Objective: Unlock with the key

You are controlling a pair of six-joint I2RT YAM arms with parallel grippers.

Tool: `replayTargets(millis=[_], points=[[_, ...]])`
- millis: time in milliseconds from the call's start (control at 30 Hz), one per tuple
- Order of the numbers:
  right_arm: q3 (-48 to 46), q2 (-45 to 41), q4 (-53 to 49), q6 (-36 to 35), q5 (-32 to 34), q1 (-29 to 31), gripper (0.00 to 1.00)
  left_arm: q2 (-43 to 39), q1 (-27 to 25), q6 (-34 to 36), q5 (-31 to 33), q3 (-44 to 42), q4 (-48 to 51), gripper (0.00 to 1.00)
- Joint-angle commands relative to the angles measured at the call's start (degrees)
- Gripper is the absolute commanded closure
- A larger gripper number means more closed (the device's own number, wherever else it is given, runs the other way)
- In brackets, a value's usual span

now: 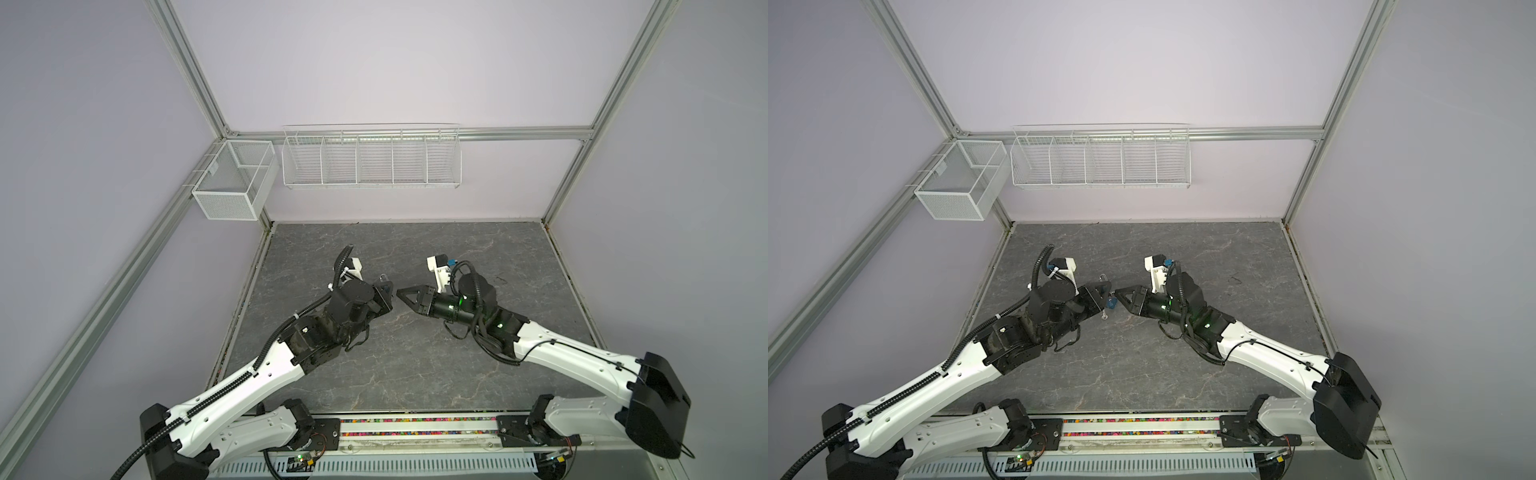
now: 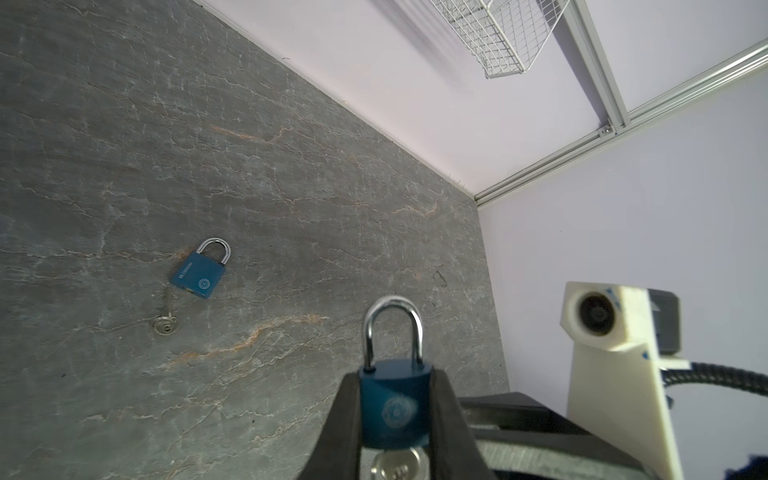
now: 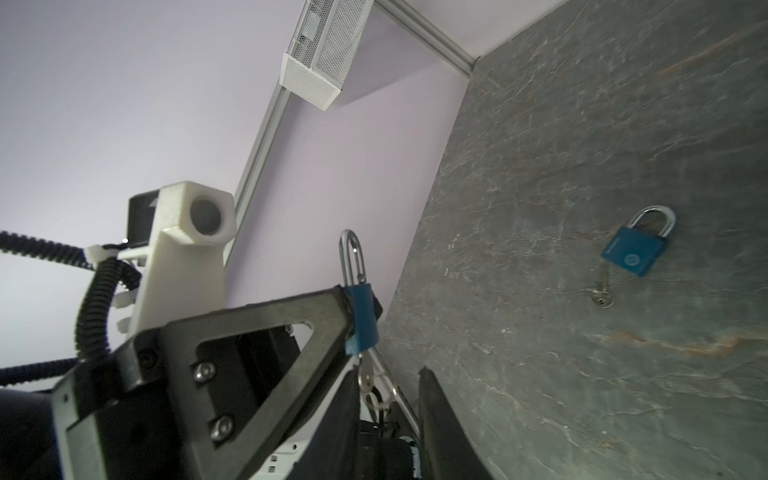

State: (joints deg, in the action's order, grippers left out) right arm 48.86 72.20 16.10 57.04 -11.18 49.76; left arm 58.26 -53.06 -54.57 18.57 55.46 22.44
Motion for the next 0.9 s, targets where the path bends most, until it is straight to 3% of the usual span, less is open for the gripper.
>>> replayTargets(millis=[0,100,200,467,633,733,867], points=[[0.89,-4.30,-8.65,-5.86,4.32,-0.01,0.62,-0.97,-0.21,6.42,0.84,0.17,1.44,1.00],[0.88,-7.13,-14.33,-8.68,6.84,0.05,0.51,-1.18,-0.20,12.04,0.20,-1.81,-0.38,1.00],[0.88,-9.44,-18.92,-10.53,9.02,-0.22,0.42,-1.68,-0.20,19.38,-4.47,-5.57,-6.19,1.00],[4.45,-13.67,-32.78,-16.14,14.11,-1.01,0.17,-1.81,-1.16,30.16,-7.80,-15.00,-20.83,1.00],[7.44,-13.58,-39.32,-19.47,10.81,-3.01,0.08,1.75,-6.57,40.57,-4.60,-17.37,-27.58,1.00],[8.24,-13.46,-39.05,-22.19,3.86,-5.25,0.02,3.99,-7.94,43.43,-5.57,-19.30,-33.71,1.00],[12.92,-11.39,-46.67,-25.32,5.60,-6.28,0.01,6.03,-7.94,44.44,-6.90,-22.11,-41.68,1.00]])
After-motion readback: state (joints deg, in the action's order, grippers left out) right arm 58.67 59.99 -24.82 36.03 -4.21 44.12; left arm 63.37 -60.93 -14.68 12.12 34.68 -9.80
